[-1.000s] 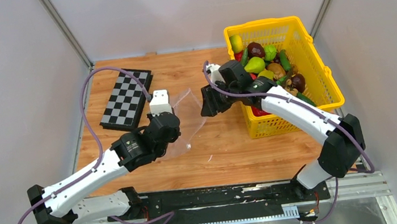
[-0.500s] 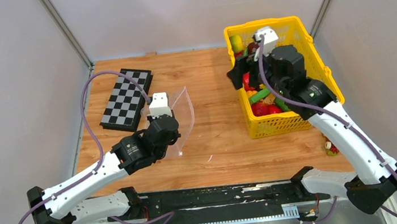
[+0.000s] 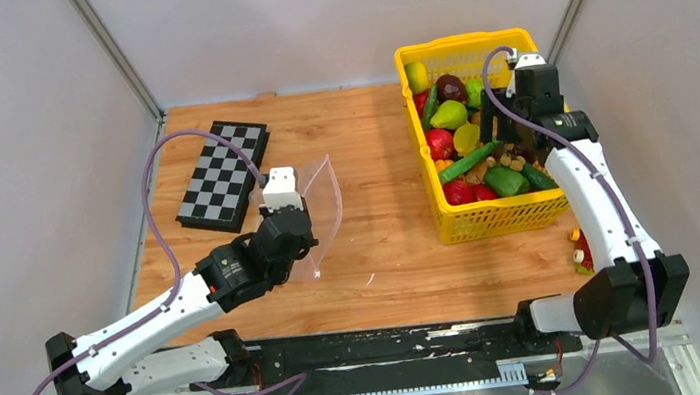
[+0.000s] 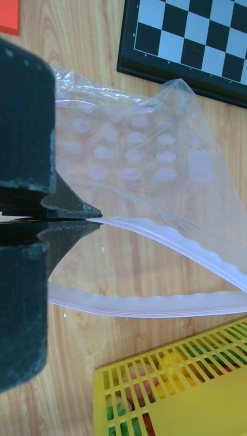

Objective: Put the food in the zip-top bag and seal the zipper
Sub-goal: Pick up the fake vegetable from the bin, then place the fake vegetable in the zipper food storage bag.

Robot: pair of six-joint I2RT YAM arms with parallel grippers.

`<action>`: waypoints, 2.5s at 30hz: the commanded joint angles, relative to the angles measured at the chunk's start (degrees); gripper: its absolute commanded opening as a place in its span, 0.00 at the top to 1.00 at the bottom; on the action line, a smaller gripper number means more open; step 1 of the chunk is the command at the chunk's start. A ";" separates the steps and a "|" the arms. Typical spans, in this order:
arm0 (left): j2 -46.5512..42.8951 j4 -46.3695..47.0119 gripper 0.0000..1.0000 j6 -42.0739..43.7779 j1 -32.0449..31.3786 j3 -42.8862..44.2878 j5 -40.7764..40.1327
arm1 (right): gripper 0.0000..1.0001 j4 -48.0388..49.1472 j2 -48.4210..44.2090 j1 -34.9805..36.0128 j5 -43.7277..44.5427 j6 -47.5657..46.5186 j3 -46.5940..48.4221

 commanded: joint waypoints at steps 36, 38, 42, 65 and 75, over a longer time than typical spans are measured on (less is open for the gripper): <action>-0.34 2.80 1.00 2.51 -0.04 1.32 1.60 | 0.98 4.37 -4.75 -2.01 -5.99 0.98 -4.31; -0.32 2.87 1.00 2.55 -0.04 1.33 1.61 | 0.98 5.87 -6.47 -2.03 -12.26 2.52 -4.64; -0.29 3.24 1.00 2.44 0.08 1.44 2.08 | 0.97 11.26 -10.08 -2.02 -29.60 8.40 -6.57; -0.73 10.85 1.00 -1.90 2.77 -0.93 10.73 | 0.97 29.10 -11.11 22.08 -36.98 18.88 -14.48; 2.68 11.67 1.00 -8.64 2.86 1.90 12.05 | 0.97 44.04 -16.70 40.28 -9.60 19.01 -22.33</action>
